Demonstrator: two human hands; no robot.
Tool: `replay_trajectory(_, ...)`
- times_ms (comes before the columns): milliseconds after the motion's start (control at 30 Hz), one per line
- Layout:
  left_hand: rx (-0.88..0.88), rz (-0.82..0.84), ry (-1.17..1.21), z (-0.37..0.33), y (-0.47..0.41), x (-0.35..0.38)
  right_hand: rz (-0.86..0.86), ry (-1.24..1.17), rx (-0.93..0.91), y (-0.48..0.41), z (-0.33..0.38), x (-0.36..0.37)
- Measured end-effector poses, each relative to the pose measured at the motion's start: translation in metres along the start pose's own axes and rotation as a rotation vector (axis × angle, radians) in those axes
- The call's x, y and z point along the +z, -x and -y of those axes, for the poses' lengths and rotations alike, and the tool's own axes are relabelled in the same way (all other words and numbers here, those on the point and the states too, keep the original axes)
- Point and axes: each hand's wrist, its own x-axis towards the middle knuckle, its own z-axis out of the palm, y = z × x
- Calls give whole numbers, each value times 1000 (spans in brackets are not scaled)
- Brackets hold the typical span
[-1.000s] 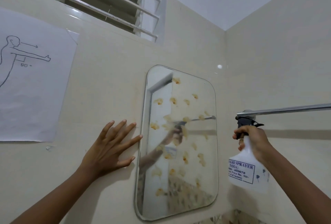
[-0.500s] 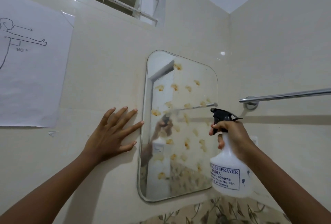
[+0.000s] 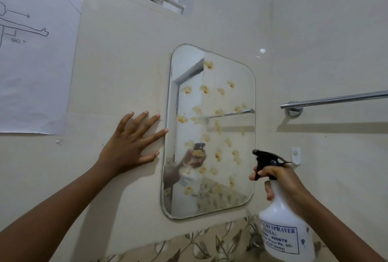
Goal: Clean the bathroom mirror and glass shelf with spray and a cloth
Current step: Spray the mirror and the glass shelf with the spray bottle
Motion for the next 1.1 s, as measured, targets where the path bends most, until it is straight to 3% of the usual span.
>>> replay_trajectory(300,3,-12,6,0,-1,0,-182,10,51,-5,-32,-44)
replay_trajectory(600,0,-13,-5,0,0,-1,-22,-2,64,29,-51,-1)
replay_trajectory(867,4,1,-27,0,0,0,272,-24,101,59,-54,45)
replay_trajectory(967,-1,0,-32,0,0,0,230,52,143,63,-65,40)
replay_trajectory(1100,2,-4,-20,0,0,0,51,124,177,53,-79,16)
